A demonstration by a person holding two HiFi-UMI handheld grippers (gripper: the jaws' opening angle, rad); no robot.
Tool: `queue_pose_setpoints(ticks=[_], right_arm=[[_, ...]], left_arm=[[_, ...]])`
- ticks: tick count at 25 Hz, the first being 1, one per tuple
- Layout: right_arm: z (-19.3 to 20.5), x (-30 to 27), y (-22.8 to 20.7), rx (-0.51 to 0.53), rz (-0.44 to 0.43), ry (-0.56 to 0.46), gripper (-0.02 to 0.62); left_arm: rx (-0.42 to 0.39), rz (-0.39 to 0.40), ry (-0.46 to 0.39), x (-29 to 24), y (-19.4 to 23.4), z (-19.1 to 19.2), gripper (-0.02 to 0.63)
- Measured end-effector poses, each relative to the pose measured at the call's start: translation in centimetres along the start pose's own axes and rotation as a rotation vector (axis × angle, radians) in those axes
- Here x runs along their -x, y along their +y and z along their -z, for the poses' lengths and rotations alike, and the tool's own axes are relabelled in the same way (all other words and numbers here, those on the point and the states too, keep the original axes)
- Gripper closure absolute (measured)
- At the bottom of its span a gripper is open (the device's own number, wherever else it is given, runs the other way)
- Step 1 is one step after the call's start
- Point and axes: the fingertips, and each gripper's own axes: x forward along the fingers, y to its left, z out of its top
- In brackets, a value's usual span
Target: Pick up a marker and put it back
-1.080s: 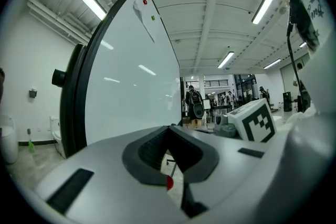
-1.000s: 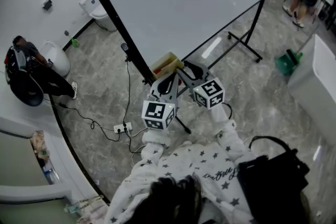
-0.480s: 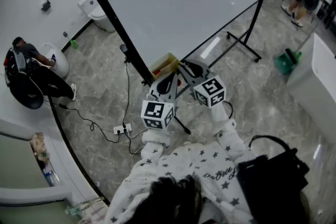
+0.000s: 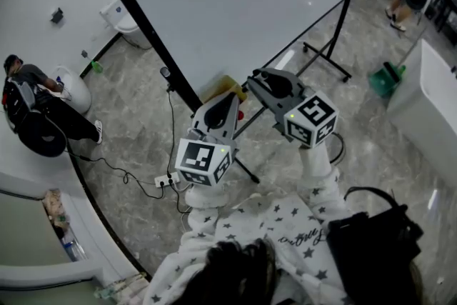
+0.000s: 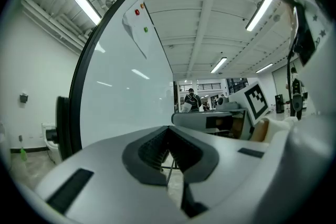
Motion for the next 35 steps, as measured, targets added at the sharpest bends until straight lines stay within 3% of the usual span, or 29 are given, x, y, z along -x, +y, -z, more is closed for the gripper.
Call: queue_pose_setpoints(ticks=[7,16,35], right_arm=[[-3.4,1.2,1.8,0.034,-0.034,-0.035,0.513],[-3.1,1.4,1.0,0.031,-0.016,-0.026,0.514],[-2.0,0.6,0.8,0.004,-0.050,-0.035,0.513]], left_arm=[[-0.014,0.049,-0.071,0.5,-1.7,-4.3,0.604],[-0.005,0.080,-0.028,-0.7,-2.0,-2.8,0.604],[0.006,-0.003,-0.049,-0.1,-0.5,-2.6,0.604]])
